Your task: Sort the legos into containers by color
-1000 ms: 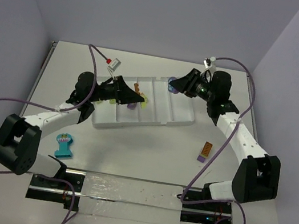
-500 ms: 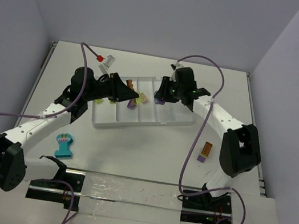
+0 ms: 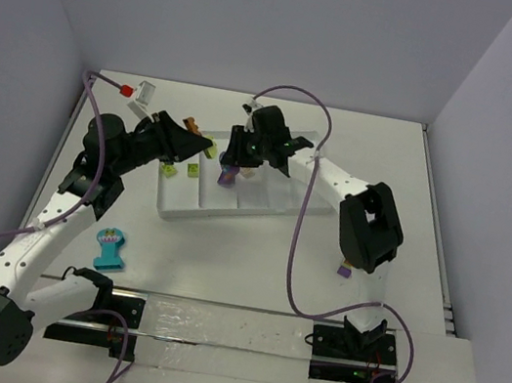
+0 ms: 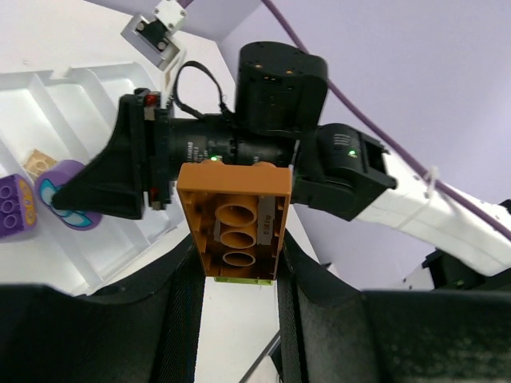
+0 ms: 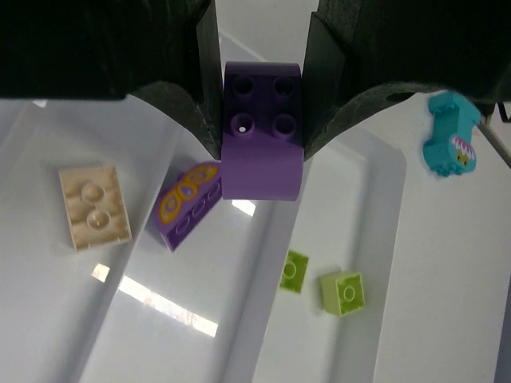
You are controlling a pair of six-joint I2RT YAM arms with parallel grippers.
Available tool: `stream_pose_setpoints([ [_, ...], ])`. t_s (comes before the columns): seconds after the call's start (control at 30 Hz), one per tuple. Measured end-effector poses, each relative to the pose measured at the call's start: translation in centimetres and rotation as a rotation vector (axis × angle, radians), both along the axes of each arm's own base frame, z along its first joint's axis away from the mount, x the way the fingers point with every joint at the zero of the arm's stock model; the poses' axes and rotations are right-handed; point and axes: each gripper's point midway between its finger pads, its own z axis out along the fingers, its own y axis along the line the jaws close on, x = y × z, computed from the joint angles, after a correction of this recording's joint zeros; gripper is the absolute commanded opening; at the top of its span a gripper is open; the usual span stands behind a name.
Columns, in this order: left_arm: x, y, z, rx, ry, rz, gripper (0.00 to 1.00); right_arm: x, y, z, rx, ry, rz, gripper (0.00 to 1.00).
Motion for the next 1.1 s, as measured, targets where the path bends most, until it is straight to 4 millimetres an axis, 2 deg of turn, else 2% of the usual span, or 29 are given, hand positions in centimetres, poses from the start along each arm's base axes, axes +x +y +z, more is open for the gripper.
stream_pose_setpoints([
  [0.07, 0.2, 0.3, 0.0, -0.005, 0.005, 0.011, 0.00, 0.9, 0.8, -0.7, 0.006, 0.009, 0.000, 0.27],
  [0.1, 0.2, 0.3, 0.0, -0.008, 0.009, 0.013, 0.00, 1.2, 1.2, -1.0, 0.009, 0.014, 0.001, 0.31],
  [0.27, 0.3, 0.6, -0.4, -0.012, 0.035, 0.025, 0.00, 2.8, 2.9, -1.8, 0.028, 0.023, 0.005, 0.66],
  [0.33, 0.3, 0.7, -0.7, -0.009, 0.047, 0.031, 0.00, 3.0, 3.3, -1.7, 0.036, 0.025, 0.007, 0.73],
  [0.43, 0.4, 0.9, -0.9, -0.007, 0.060, 0.039, 0.00, 3.1, 3.6, -1.3, 0.046, 0.020, 0.011, 0.75],
  [0.53, 0.6, 1.2, -1.1, -0.006, 0.065, 0.047, 0.00, 3.0, 3.5, -1.2, 0.046, 0.017, 0.011, 0.70],
  [0.67, 0.8, 1.5, -1.2, -0.005, 0.068, 0.056, 0.00, 1.9, 2.0, -0.5, 0.033, 0.011, -0.002, 0.66],
  [0.77, 1.2, 1.7, -1.9, 0.010, 0.088, 0.055, 0.00, 0.1, 0.1, 1.9, 0.051, -0.023, 0.000, 0.63],
  [0.9, 2.3, 1.7, -3.2, 0.044, 0.134, 0.032, 0.00, -2.6, -3.2, 7.0, 0.115, -0.128, 0.014, 0.62],
  [1.0, 2.7, 1.5, -4.3, 0.080, 0.169, 0.006, 0.00, -3.6, -5.0, 10.6, 0.154, -0.215, 0.007, 0.64],
  [1.1, 3.0, 1.1, -5.0, 0.121, 0.180, -0.032, 0.00, -4.2, -5.9, 13.2, 0.177, -0.278, 0.006, 0.65],
])
